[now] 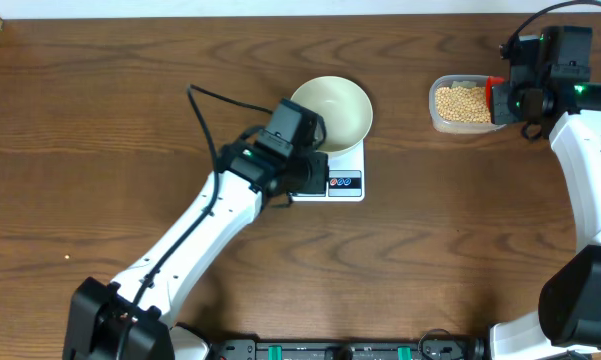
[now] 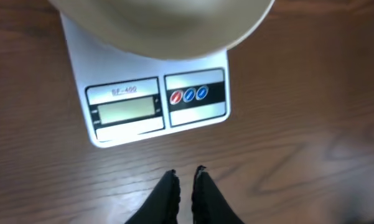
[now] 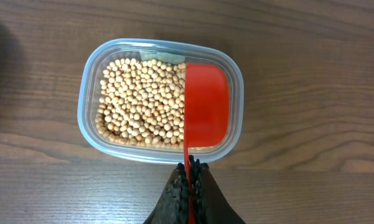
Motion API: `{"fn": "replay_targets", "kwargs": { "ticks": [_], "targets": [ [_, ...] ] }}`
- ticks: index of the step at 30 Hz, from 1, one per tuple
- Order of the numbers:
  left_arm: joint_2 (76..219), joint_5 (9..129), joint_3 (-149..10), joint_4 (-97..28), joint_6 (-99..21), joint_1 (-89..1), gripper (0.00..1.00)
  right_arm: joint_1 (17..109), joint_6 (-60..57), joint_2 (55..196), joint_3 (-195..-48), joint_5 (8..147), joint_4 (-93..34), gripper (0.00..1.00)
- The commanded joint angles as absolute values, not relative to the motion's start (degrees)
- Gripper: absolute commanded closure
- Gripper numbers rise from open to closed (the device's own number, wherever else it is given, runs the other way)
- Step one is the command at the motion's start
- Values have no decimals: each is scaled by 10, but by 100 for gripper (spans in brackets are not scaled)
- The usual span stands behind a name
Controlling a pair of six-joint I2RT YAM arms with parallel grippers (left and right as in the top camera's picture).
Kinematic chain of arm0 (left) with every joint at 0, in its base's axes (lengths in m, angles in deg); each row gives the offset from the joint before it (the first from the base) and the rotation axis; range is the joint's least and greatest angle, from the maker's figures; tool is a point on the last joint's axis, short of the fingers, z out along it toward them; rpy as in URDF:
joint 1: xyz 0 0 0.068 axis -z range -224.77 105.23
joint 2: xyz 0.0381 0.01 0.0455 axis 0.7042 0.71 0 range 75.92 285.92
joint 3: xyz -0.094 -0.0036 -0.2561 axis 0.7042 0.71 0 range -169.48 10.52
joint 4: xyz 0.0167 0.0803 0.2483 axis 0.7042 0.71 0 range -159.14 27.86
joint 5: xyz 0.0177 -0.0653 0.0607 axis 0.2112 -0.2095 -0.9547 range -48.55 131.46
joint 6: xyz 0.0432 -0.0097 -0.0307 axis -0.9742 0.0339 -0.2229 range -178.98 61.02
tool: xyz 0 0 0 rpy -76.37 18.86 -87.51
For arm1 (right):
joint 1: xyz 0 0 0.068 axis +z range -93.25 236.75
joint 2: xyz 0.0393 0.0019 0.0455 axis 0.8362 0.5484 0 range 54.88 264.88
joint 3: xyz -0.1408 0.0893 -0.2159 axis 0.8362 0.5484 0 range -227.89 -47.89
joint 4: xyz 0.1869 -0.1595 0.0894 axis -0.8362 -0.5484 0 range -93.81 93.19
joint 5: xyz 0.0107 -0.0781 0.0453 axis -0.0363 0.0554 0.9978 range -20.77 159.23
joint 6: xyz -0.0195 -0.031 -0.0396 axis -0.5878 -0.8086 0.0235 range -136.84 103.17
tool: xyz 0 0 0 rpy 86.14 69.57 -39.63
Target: Scoop item into bowl and weigh 50g on scale
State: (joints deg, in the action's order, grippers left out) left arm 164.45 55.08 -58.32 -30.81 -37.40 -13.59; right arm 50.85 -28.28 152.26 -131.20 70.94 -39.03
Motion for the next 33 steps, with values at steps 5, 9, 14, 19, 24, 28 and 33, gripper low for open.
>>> {"fn": "replay_targets", "kwargs": {
  "ticks": [5, 9, 14, 19, 24, 28, 33],
  "targets": [
    [1646, 441, -578, -307, -359, -88, 89, 500, -276, 1525, -1322, 713, -390, 99],
    [1655, 442, -578, -313, -354, -77, 90, 500, -272, 1525, -1322, 713, -390, 99],
    [1679, 442, -578, -317, -333, -70, 92, 500, -272, 1525, -1322, 716, -390, 99],
    [1700, 444, -578, -321, -331, -55, 92, 500, -272, 1525, -1322, 733, -390, 99],
    [1709, 444, -578, -334, -327, -52, 92, 500, -272, 1525, -1322, 733, -390, 99],
    [1715, 444, -577, -343, -326, -51, 92, 500, -272, 1525, -1322, 733, -390, 99],
    [1737, 444, -577, -362, -323, -51, 92, 500, -272, 1525, -1322, 733, -390, 99]
  ]
}}
